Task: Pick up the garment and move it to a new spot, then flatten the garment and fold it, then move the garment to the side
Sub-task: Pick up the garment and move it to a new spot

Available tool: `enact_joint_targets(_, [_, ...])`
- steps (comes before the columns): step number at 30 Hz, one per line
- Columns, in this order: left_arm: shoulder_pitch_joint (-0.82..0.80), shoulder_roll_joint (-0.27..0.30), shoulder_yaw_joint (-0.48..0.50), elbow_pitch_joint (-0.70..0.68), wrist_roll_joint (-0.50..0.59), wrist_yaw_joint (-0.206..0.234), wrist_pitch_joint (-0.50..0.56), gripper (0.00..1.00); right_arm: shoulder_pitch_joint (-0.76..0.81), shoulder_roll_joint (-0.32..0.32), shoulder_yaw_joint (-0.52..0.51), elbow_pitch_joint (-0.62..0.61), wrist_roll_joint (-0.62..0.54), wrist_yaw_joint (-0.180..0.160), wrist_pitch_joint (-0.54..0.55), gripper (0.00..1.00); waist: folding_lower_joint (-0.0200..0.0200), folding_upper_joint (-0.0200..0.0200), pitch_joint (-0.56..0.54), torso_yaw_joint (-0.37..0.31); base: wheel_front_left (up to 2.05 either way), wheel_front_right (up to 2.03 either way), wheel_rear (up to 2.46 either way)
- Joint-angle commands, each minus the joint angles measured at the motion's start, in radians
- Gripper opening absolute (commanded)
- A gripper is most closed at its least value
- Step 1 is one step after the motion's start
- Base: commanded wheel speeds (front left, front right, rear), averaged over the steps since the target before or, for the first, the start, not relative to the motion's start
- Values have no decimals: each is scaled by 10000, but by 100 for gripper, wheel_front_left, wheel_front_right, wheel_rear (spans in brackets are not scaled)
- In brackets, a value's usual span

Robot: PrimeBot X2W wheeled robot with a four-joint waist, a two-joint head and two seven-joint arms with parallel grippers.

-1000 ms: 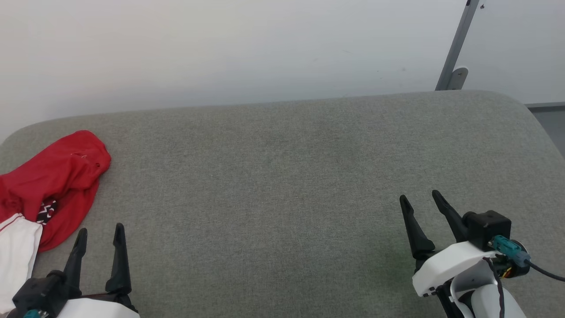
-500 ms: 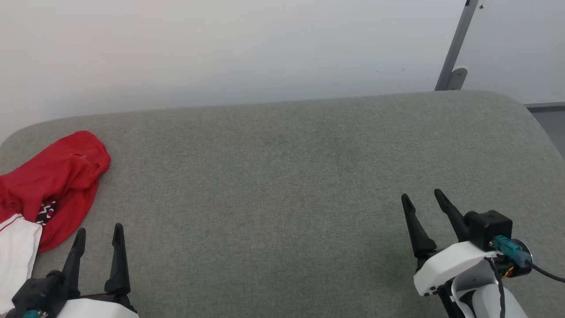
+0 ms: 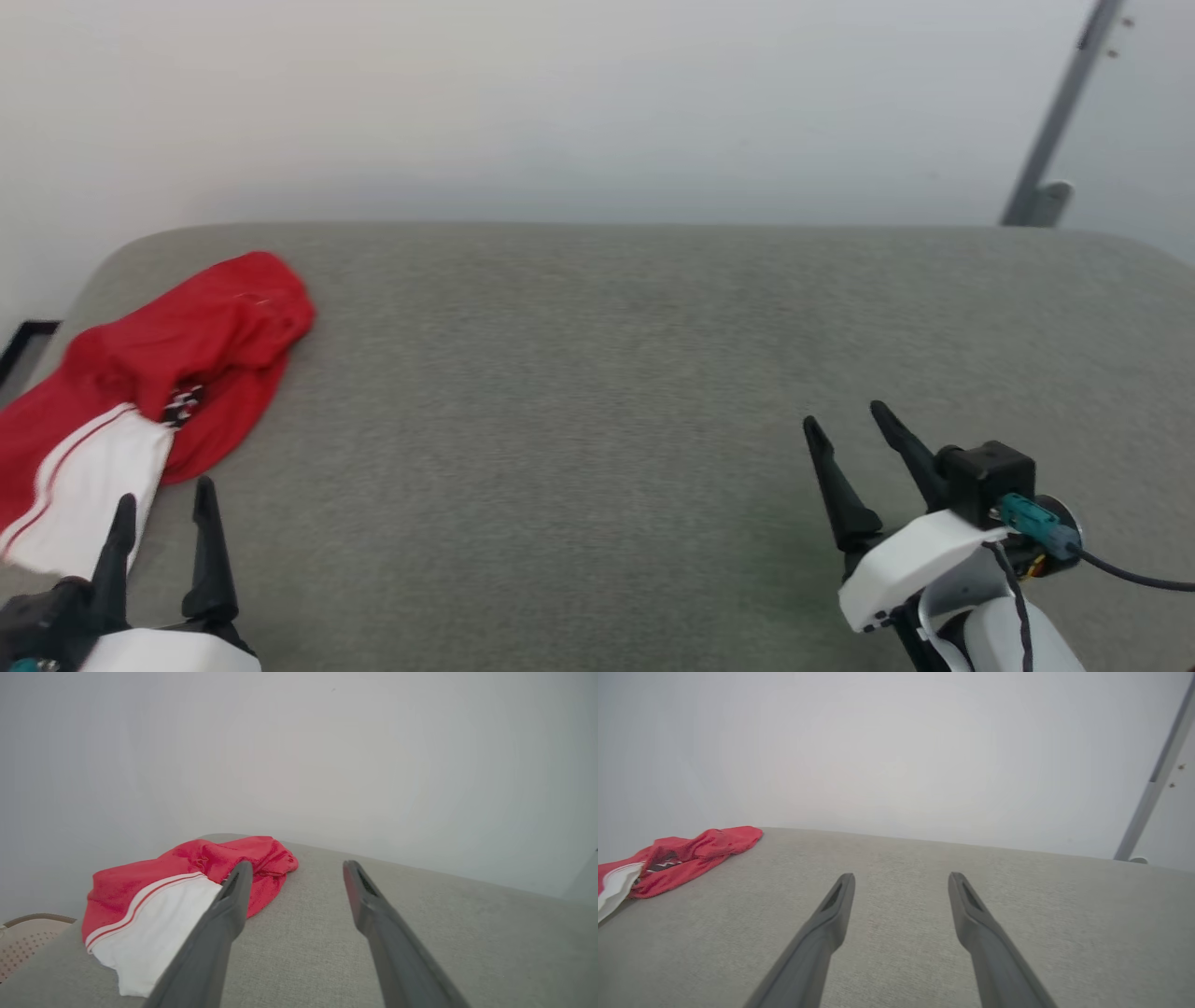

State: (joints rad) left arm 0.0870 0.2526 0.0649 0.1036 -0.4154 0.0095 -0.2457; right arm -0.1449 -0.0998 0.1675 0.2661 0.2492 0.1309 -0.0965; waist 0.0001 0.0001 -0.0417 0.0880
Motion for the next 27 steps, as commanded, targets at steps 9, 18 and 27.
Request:
enact_joint_targets(9, [278, 130, 192, -109, -169, 204, 202, 100, -246, -10, 846, 157, 378, -3, 70, 100, -1, -1, -356, 1883, 0, 0, 0])
enact_joint_targets(18, [452, 184, 184, -299, -291, 285, 373, 100, -307, -96, 1195, 213, 664, -3, 76, 100, -1, -1, -459, 2960, 0, 0, 0])
enact_joint_targets(27, [400, 110, 103, -313, -494, 261, 435, 100, -106, -133, 943, 126, 622, -3, 83, 100, -1, -1, -444, 3565, 0, 0, 0])
